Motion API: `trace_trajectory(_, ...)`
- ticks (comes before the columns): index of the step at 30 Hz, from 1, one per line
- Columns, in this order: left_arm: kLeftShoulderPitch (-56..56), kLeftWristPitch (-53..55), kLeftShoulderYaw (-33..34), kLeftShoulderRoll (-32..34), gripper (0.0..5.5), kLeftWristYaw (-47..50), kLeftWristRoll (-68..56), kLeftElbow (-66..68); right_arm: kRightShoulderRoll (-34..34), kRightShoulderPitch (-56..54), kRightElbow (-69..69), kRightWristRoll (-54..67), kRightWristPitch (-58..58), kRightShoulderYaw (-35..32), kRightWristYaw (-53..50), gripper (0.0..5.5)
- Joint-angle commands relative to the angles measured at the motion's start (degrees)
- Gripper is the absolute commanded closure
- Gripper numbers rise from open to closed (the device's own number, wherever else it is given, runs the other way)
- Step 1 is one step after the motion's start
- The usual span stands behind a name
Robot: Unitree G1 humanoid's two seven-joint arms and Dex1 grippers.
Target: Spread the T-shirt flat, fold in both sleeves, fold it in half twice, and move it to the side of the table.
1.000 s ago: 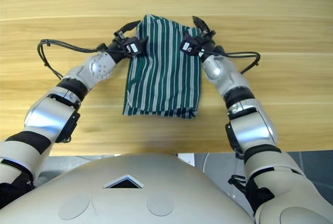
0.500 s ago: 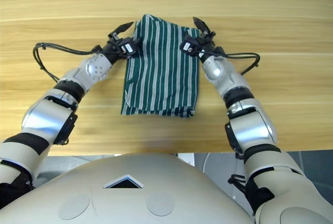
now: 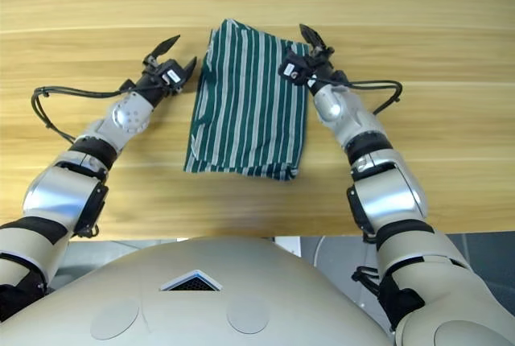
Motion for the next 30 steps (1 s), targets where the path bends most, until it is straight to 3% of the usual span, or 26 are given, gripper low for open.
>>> trace_trajectory(1, 2.9, -8.5, 4.9, 0.4, 2.81, 0.9, -6.1, -7.6, -1.5, 4.8, -16.4, 4.0, -8.8, -4.0, -2.7, 2.68)
trace_trajectory(5, 9.3, -10.6, 6.1, 1.0, 2.81, -2.8, -9.7, -19.8, -2.6, 13.4, -33.8, 4.4, -4.8, -6.3, 1.7, 2.68)
trace_trajectory(7, 13.0, -7.6, 3.7, 1.8, 2.81, -4.5, -5.1, -25.3, -3.8, 17.6, -37.9, 2.1, -1.4, -5.5, 4.3, 2.68)
trace_trajectory(18, 14.9, 7.7, -4.0, 4.6, 2.81, -6.4, 13.7, -31.0, -9.0, 27.2, -41.1, -3.3, 7.0, -2.7, 14.6, 2.68)
trace_trajectory(24, 10.9, 11.8, -4.1, 3.3, 2.81, -3.7, 15.3, -31.3, -9.6, 27.8, -42.9, -5.1, 8.2, -1.3, 17.1, 2.68)
trace_trajectory(30, 16.4, 14.6, -4.0, 4.7, 2.81, -4.8, 14.0, -33.5, -10.3, 28.6, -43.7, -5.9, 8.6, -0.9, 18.3, 2.68)
